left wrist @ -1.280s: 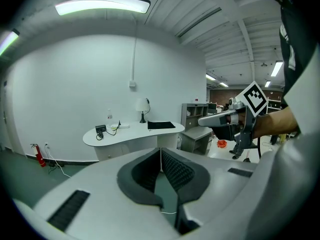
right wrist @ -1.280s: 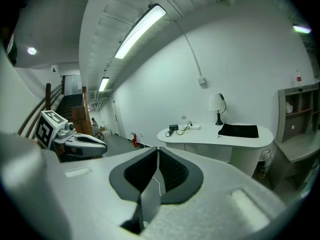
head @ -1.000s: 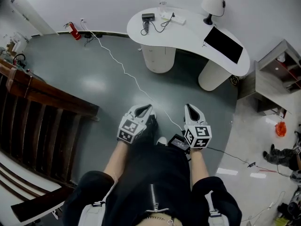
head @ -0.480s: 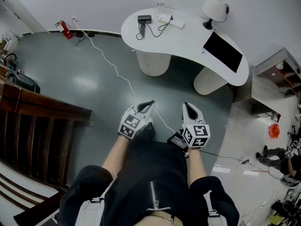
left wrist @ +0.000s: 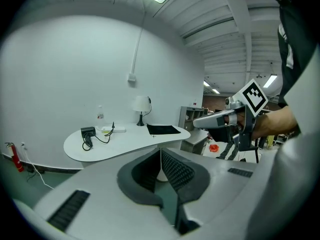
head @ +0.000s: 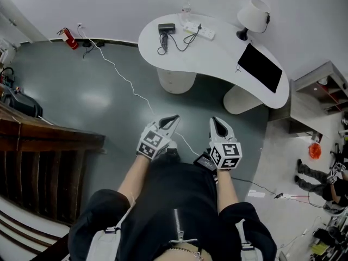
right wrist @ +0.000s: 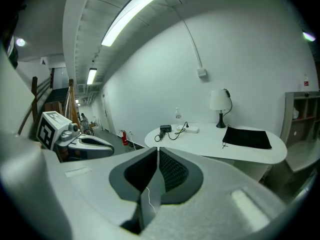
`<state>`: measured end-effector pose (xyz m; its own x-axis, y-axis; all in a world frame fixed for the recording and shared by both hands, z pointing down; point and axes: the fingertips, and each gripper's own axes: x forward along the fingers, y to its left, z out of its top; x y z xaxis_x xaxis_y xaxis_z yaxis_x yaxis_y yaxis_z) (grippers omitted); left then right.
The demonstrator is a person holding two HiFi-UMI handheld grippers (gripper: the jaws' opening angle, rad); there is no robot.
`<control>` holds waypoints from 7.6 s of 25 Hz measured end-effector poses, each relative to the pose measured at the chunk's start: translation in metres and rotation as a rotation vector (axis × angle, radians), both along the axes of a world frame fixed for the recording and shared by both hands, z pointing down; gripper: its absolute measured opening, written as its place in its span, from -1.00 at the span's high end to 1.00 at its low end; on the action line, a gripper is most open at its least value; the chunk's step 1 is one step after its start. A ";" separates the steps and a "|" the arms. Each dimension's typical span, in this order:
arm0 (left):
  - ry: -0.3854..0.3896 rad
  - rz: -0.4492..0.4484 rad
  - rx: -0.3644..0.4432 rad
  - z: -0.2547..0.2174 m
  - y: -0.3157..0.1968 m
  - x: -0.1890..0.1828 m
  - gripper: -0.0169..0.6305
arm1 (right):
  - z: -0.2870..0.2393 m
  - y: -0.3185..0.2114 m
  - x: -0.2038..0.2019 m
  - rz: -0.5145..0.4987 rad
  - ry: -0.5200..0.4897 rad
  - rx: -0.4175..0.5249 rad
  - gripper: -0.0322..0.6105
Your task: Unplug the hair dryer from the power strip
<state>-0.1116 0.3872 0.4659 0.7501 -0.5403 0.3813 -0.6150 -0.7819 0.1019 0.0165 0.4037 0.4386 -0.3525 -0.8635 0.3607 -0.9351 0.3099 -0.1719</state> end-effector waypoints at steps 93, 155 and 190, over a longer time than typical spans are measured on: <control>-0.161 -0.025 -0.048 0.038 -0.477 0.125 0.90 | 0.008 -0.427 0.150 -0.084 0.014 -0.044 0.88; -0.356 -0.036 -0.299 0.192 -0.680 0.123 0.35 | 0.138 -0.645 0.065 -0.234 0.146 -0.313 0.88; -0.380 0.020 -0.263 0.196 -0.671 0.130 0.19 | 0.195 -0.684 0.027 -0.369 0.178 -0.305 0.69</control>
